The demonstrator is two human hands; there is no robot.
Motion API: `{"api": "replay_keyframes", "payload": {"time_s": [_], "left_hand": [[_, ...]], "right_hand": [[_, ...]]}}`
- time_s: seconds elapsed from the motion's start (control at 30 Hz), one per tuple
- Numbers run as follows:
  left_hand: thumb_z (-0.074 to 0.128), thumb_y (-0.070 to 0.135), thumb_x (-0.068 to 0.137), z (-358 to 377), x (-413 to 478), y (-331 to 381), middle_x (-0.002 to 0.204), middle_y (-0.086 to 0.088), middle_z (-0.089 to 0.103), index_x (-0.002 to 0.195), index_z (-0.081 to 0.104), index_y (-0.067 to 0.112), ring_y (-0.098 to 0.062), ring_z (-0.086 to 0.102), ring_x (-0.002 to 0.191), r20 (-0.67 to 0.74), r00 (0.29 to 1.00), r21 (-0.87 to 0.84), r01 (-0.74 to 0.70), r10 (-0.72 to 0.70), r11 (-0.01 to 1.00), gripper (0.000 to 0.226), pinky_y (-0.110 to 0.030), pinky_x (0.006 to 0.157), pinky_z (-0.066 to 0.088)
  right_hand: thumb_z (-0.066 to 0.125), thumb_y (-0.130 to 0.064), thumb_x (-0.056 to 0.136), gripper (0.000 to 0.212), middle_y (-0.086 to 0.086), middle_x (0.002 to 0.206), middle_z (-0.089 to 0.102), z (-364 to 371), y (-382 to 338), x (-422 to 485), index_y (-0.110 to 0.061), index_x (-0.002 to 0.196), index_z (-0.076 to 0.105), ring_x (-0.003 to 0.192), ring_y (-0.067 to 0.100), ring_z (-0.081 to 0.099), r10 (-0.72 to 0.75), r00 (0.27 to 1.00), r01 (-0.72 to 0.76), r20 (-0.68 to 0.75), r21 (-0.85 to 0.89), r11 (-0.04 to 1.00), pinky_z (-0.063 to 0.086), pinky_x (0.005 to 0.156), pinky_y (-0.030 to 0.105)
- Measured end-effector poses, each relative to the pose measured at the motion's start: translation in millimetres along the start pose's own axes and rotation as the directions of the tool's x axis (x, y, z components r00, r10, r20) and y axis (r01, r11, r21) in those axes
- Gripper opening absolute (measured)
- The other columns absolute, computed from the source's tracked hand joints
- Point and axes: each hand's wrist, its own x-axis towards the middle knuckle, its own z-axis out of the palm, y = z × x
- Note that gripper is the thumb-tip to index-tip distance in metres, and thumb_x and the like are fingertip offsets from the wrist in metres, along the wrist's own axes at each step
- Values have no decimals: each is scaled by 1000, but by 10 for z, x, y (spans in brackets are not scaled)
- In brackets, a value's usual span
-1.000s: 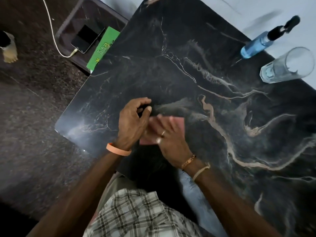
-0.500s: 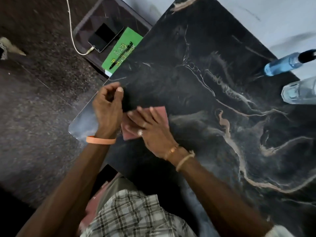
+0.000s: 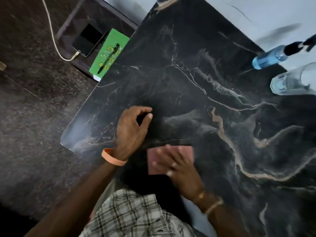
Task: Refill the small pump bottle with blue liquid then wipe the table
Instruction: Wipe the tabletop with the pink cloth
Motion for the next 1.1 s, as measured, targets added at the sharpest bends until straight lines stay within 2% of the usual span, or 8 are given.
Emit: {"api": "replay_keyframes", "payload": {"time_s": [0.07, 0.17, 0.23, 0.37, 0.6, 0.77, 0.93, 1.1], "left_hand": [[64, 29, 91, 129, -129, 56, 106, 15, 67, 106, 69, 29, -1, 57, 99, 61, 992, 50, -110, 107, 993, 16, -15, 93, 41], [67, 24, 90, 327, -273, 162, 109, 9, 67, 108, 69, 24, -1, 56, 100, 109, 972, 48, -213, 207, 976, 18, -10, 94, 37], [68, 23, 91, 466, -356, 244, 123, 4, 63, 122, 64, 19, -7, 54, 113, 108, 972, 42, -213, 208, 976, 31, -22, 101, 41], [59, 27, 98, 617, -417, 429, 147, -7, 46, 146, 41, 9, -21, 43, 134, 83, 992, -8, -91, 91, 996, 54, -41, 112, 38], [59, 27, 98, 688, -535, 362, 148, -20, 46, 135, 55, 2, -35, 40, 139, 77, 988, 201, -147, 134, 969, 45, -42, 118, 28], [63, 37, 91, 1046, -1047, 427, 150, -17, 44, 130, 61, 6, -34, 31, 145, 245, 940, 193, -286, 236, 939, 50, -43, 117, 26], [54, 40, 98, 1514, -1385, 750, 159, 1, 31, 141, 51, 19, -12, 13, 150, 411, 851, 130, -409, 326, 903, 48, -18, 118, 8], [50, 36, 101, 1878, -1485, 1075, 159, 0, 28, 147, 44, 16, -13, 12, 150, 488, 779, 81, -491, 395, 868, 50, -19, 119, 8]], "right_hand": [[44, -21, 98, 39, 7, 153, 37, -85, 285, -413, -22, 135, 58, 145, 32, 25, 332, 932, -325, -143, 70, 943, 10, 121, 41], [32, -13, 93, 52, 19, 156, 31, -235, 682, -493, -8, 140, 52, 144, 43, 23, 893, 355, -844, -276, 317, 433, 13, 118, 53], [44, 2, 88, 53, 24, 151, 39, -338, 792, -196, -7, 139, 54, 139, 48, 31, 938, 127, -861, -322, 434, 265, 20, 114, 59], [50, -1, 86, 54, 10, 147, 49, -426, 763, 517, -25, 133, 60, 139, 39, 38, 582, 718, -529, -382, 245, 813, 25, 113, 61], [44, -25, 102, 40, 4, 155, 38, 105, 82, -18, -22, 141, 53, 149, 33, 20, 101, 986, -98, -133, 30, 995, 10, 120, 50], [34, -34, 100, 41, 0, 151, 44, 211, 540, -1271, -37, 138, 52, 149, 24, 20, 218, 926, -242, -307, -41, 969, 7, 122, 40], [52, -1, 86, 50, 11, 147, 46, -94, 697, -1302, -21, 131, 62, 133, 45, 45, 795, 425, -732, -432, 353, 583, 28, 109, 51], [28, -32, 89, 55, 5, 147, 49, 258, 408, -1639, -19, 131, 63, 143, 28, 35, 475, 873, -481, -106, -37, 876, -2, 121, 39]]}}
